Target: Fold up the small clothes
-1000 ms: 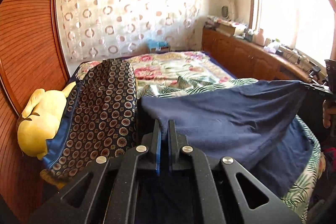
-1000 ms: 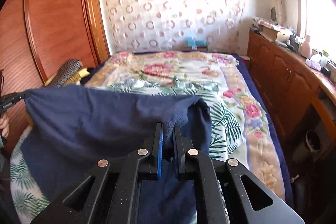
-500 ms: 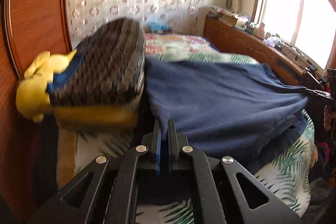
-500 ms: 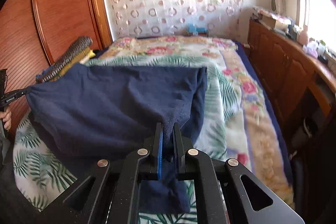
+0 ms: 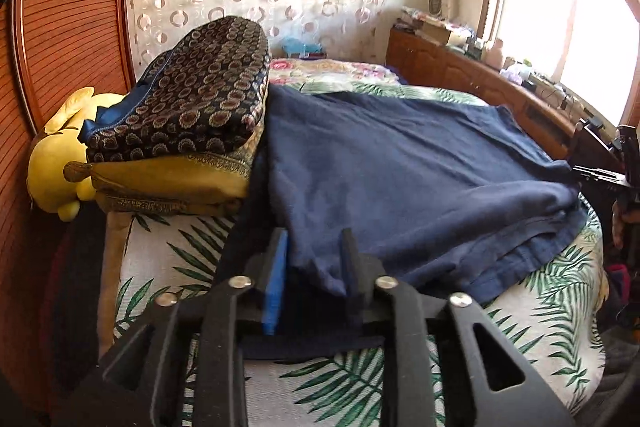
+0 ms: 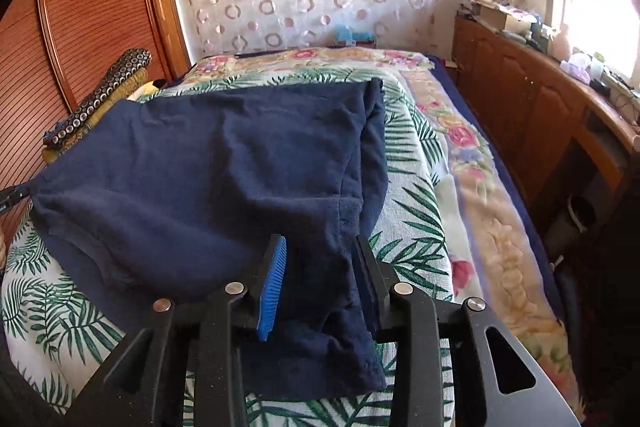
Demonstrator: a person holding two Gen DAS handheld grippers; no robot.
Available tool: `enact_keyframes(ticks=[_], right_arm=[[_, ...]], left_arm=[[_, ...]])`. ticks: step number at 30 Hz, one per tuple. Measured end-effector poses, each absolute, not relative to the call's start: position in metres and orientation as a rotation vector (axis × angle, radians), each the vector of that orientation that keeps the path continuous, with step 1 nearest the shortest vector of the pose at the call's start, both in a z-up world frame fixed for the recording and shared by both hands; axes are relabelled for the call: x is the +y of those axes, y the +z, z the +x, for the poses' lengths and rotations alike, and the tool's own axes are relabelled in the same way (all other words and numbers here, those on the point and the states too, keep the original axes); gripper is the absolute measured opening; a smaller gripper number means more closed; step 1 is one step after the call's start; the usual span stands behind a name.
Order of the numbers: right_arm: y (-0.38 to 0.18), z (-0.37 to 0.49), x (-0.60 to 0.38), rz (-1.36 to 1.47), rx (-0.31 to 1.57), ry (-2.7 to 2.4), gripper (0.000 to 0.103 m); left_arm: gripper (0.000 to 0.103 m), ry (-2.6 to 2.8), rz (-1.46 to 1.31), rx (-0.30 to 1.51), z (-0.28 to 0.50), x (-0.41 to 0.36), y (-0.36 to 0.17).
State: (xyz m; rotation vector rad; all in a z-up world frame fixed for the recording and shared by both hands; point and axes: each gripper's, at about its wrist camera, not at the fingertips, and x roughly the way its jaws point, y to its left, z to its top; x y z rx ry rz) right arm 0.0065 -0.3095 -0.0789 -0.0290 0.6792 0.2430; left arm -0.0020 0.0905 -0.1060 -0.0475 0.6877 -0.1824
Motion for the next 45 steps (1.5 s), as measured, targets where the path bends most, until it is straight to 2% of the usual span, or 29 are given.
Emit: enact_keyframes(ticks=[2,3,5,8,15,29,45], right_arm=[[-0.072,0.003,-0.307,-0.037,0.657,0.233,0.037],[-0.068,0.0,-0.305,-0.04,0.645,0.234,0.039],[-0.06,-0.005,-0.3,-0.041,0.613,0.244,0.049],[-0.053,-0.009,-0.289,-0.049,0.579,0.27,0.051],[-0.066,0.002,-0.248,-0.073,0.586,0.347,0.052],[-0.122,0.014,-0.222,-0.084,0.708,0.39,0.052],[-0.126,0.002,-0.225,-0.085,0.662,0.365,0.056]], left_arm=[[0.038,-0.178,-0.04,0.668,-0.005,0.087,-0.1],[0.038,-0.177,-0.039,0.66,-0.006,0.086,-0.098],[0.038,-0.176,-0.044,0.639,-0.008,0.083,-0.092],[0.038,-0.179,-0.043,0.612,-0.007,0.078,-0.084],[0.038,-0.232,-0.041,0.608,0.006,0.055,-0.081],[0.038,-0.202,-0.072,0.721,-0.008,0.058,-0.128],[0.038,-0.092,-0.083,0.673,-0.018,0.081,-0.132]])
